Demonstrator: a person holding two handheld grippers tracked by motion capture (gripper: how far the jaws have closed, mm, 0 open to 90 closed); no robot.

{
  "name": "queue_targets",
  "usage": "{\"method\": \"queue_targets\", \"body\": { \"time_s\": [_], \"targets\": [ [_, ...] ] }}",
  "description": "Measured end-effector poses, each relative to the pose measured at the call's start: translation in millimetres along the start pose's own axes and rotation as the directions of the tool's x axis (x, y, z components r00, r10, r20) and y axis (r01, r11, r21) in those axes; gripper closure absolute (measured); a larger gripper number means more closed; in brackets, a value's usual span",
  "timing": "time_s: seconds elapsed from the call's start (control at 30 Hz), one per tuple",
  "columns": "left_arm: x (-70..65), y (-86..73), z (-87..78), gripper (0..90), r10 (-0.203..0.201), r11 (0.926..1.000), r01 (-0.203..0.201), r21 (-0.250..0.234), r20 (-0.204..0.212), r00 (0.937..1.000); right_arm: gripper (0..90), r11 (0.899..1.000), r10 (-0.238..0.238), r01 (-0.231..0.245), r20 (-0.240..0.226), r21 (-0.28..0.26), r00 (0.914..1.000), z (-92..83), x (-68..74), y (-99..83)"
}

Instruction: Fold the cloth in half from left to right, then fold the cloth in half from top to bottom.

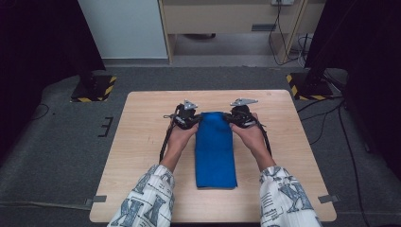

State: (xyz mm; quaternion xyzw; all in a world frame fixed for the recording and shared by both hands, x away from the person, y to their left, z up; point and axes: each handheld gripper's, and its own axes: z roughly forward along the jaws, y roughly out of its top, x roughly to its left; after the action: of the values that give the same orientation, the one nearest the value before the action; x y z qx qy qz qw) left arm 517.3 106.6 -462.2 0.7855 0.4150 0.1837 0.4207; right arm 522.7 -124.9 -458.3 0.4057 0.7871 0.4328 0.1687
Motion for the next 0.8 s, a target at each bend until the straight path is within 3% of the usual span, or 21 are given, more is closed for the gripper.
{"method": "queue_targets", "body": {
  "time_s": [0.47, 0.8],
  "targets": [
    [-6.7, 10.9, -15.8, 85.2, 0.031, 0.9991, -0.031, -0.028, -0.007, 0.9995, 84.4, 0.999, -0.027, 0.027, 0.002, -0.038, 0.9996, -14.3, 6.3, 8.9],
    [-14.0, 4.2, -30.3, 85.3, 0.008, 0.9983, -0.007, -0.058, 0.011, 0.9999, 84.3, 0.996, -0.053, 0.053, -0.011, -0.066, 0.9985, -32.7, 15.9, 4.8]
  ]
}}
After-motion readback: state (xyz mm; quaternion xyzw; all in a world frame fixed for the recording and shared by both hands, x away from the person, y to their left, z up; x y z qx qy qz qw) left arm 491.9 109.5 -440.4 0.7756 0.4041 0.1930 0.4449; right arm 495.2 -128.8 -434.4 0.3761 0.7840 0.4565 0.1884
